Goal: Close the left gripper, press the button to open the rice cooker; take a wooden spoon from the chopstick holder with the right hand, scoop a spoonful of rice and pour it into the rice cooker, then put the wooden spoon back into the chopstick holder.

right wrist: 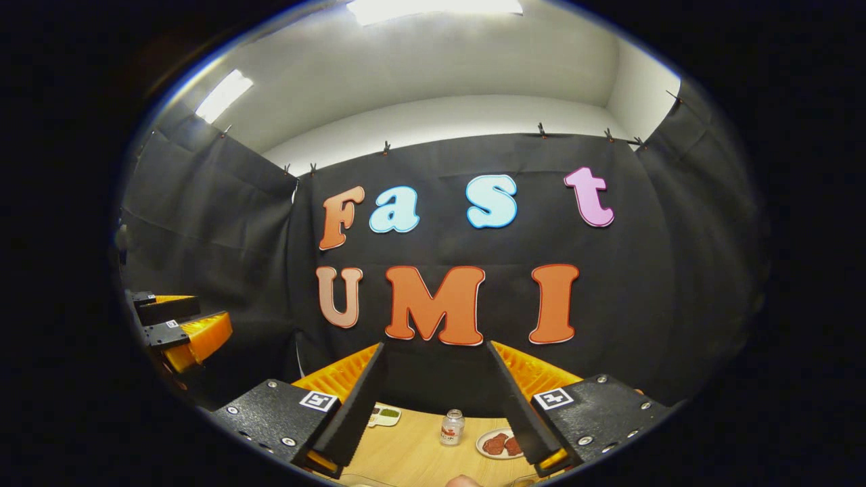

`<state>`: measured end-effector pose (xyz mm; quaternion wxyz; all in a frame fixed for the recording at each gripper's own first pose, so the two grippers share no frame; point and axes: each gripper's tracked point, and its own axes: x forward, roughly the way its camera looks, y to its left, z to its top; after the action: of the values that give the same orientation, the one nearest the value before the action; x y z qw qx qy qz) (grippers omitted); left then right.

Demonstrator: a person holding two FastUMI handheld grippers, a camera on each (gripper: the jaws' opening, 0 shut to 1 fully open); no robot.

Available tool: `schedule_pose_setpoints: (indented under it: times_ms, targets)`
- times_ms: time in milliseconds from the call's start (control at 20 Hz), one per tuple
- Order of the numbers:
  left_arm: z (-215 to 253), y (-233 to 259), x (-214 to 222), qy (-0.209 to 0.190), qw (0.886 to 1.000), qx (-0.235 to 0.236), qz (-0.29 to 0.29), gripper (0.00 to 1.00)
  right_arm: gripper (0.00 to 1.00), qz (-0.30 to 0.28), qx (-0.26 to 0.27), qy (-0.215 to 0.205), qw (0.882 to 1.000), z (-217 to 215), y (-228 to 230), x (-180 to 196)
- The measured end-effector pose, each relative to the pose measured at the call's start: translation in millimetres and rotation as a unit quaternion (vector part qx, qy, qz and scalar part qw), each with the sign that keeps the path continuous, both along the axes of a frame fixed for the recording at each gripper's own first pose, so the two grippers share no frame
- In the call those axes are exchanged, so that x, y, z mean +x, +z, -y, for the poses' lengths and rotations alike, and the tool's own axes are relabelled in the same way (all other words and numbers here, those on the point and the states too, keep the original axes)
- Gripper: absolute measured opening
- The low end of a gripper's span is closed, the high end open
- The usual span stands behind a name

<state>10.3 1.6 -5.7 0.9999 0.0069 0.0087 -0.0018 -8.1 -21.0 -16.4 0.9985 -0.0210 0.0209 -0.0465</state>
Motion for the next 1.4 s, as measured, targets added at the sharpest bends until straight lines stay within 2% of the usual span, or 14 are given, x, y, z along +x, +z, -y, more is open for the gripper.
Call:
schedule_pose_setpoints:
  times_ms: [50,250,300,350,450,550,600,800,900,950,1050,1150,1400]
  targets:
    - [-7.2,-2.3,2.9,0.011,1.0,0.004,-0.009,0.98,0.9,-0.009,-0.001,-0.002,1.0,2.3,-3.6,0.4]
    - [-28.7,-14.6,18.4,0.026,0.999,-0.009,-0.042,0.98,0.93,-0.027,-0.011,-0.024,0.999,21.1,-13.8,-4.9]
    - [-33.6,-20.6,23.7,0.029,0.998,-0.012,-0.051,0.98,0.89,-0.032,-0.015,-0.03,0.999,26.1,-17.1,-7.9]
    - [-38.0,-26.8,27.5,0.034,0.997,-0.012,-0.066,0.8,0.97,-0.037,-0.02,-0.039,0.998,32.9,-20.5,-10.5]
    - [-50.8,-47.3,39.0,0.053,0.994,-0.011,-0.098,0.43,0.93,-0.044,-0.028,-0.058,0.997,48.2,-25.4,-18.3]
    - [-42.9,-79.9,46.4,0.037,0.986,-0.026,-0.16,0.06,0.94,-0.052,-0.033,-0.08,0.995,64.3,-30.8,-26.1]
    - [-47.8,-97.7,38.5,0.045,0.98,-0.032,-0.194,0.06,0.94,-0.058,-0.036,-0.092,0.993,72.5,-33.6,-30.7]
    - [-36.7,-168.8,50.6,0.018,0.939,-0.079,-0.334,0.05,0.94,-0.077,-0.045,-0.144,0.986,108.3,-44.5,-51.6]
    - [-35.4,-192.9,53.0,0.016,0.917,-0.094,-0.387,0.05,0.97,-0.087,-0.048,-0.166,0.981,123.3,-49.9,-62.2]
    - [-38.0,-203.0,52.7,0.021,0.906,-0.097,-0.412,0.05,0.94,-0.094,-0.049,-0.178,0.978,130.5,-53.5,-67.9]
    - [-39.7,-226.1,51.1,0.03,0.88,-0.1,-0.463,0.06,0.94,-0.103,-0.045,-0.196,0.974,141.6,-59.6,-78.2]
    - [-38.1,-244.6,51.4,0.028,0.859,-0.103,-0.5,0.05,0.94,-0.112,-0.041,-0.213,0.97,149.0,-65.9,-86.3]
    - [-20.1,-289.2,31.0,0.02,0.787,-0.151,-0.598,0.05,0.95,-0.138,-0.045,-0.248,0.958,162.1,-81.4,-108.3]
